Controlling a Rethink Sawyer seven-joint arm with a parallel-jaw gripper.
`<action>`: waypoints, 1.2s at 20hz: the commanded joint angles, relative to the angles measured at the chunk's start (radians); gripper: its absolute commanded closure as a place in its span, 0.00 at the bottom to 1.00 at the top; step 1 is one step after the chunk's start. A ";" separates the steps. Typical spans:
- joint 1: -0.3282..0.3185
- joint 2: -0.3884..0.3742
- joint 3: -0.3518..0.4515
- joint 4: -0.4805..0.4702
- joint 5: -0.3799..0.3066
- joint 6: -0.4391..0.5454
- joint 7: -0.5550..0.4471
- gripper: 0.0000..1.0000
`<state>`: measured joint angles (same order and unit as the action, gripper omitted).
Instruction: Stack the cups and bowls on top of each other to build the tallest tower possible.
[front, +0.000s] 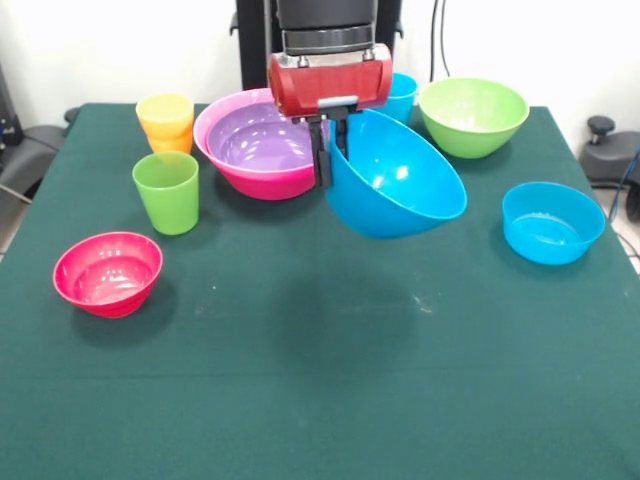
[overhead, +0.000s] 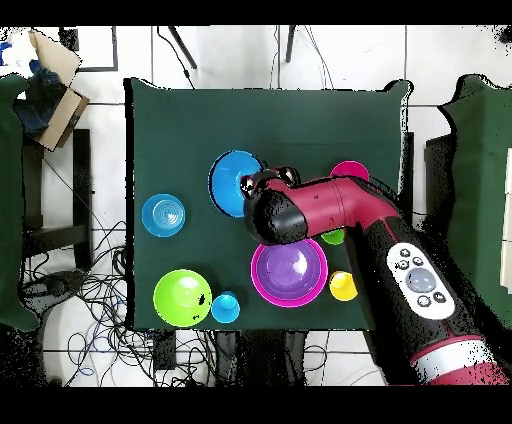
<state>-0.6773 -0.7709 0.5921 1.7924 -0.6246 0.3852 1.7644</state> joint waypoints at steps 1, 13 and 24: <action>-0.060 -0.051 0.092 0.139 -0.038 -0.027 -0.106 1.00; -0.271 -0.200 0.197 0.427 -0.074 -0.131 -0.091 1.00; -0.367 -0.222 0.318 0.448 -0.057 -0.072 -0.146 1.00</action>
<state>-1.0428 -0.9786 0.7957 2.1807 -0.6246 0.2964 1.7644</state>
